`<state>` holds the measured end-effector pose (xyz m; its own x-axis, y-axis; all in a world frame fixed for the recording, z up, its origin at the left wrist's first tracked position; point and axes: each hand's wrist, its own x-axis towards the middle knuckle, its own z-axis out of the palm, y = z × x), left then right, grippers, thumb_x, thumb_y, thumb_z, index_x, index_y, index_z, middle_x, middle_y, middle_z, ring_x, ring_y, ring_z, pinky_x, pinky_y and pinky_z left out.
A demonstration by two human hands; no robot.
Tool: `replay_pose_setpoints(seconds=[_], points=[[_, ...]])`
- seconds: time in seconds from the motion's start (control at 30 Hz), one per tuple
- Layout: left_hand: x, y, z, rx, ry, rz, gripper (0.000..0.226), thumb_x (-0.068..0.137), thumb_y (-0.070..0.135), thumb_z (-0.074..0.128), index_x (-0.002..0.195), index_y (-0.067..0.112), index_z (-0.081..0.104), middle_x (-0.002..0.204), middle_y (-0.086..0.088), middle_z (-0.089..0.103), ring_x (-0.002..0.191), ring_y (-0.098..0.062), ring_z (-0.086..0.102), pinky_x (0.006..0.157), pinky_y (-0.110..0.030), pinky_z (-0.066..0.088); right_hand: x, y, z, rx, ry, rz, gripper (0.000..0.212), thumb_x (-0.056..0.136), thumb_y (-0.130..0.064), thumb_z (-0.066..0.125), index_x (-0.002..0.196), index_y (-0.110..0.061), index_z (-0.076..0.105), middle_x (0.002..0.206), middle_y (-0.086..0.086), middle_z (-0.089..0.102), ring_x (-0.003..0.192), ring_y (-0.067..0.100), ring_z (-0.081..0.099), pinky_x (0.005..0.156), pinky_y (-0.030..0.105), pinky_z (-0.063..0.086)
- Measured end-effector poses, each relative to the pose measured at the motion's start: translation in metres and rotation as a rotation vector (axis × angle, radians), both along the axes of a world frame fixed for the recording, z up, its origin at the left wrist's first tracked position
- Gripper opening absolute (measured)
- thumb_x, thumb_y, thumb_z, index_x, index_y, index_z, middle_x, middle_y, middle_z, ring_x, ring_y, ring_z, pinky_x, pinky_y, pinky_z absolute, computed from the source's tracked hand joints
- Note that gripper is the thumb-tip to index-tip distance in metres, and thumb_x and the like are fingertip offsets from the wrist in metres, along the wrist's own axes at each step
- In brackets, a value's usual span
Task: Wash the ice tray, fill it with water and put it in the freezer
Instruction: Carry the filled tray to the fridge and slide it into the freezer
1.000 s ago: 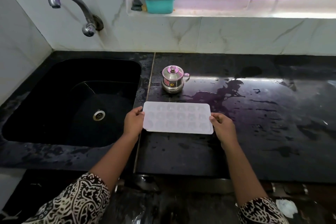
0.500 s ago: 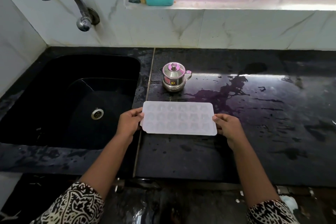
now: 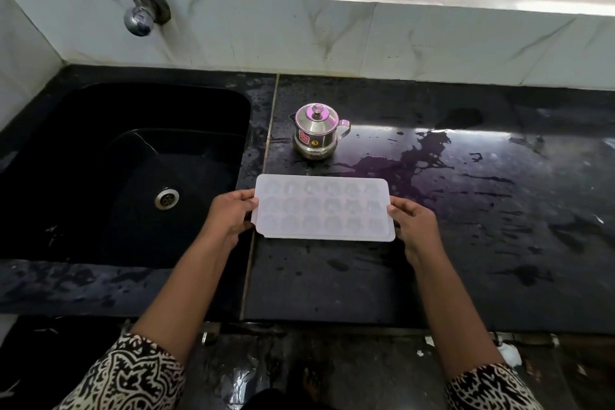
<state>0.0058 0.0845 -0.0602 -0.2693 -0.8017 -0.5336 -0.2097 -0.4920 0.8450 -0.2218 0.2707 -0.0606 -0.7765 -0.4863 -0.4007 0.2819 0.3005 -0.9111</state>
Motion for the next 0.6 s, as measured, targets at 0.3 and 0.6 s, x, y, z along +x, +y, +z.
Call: replay_pose_setpoints(seconds=[0.3, 0.6], points=[[0.025, 0.0, 0.011, 0.015, 0.072, 0.069, 0.026, 0.095, 0.0, 0.054, 0.119, 0.002, 0.063, 0.09, -0.002, 0.07, 0.08, -0.015, 0.067, 0.061, -0.028, 0.05, 0.012, -0.011, 0.02, -0.001, 0.027, 0.053, 0.016, 0.091, -0.006, 0.058, 0.103, -0.009, 0.068, 0.09, 0.0, 0.071, 0.079, 0.016, 0.069, 0.058, 0.025, 0.055], [0.079, -0.007, 0.028, 0.002, 0.242, 0.29, 0.022, 0.096, 0.001, 0.05, 0.113, 0.004, 0.064, 0.096, -0.007, 0.071, 0.076, -0.017, 0.069, 0.054, -0.027, 0.054, 0.06, -0.049, 0.046, -0.052, 0.014, 0.145, 0.013, 0.091, -0.005, 0.058, 0.093, -0.013, 0.068, 0.091, 0.002, 0.072, 0.079, 0.017, 0.069, 0.058, 0.027, 0.053]])
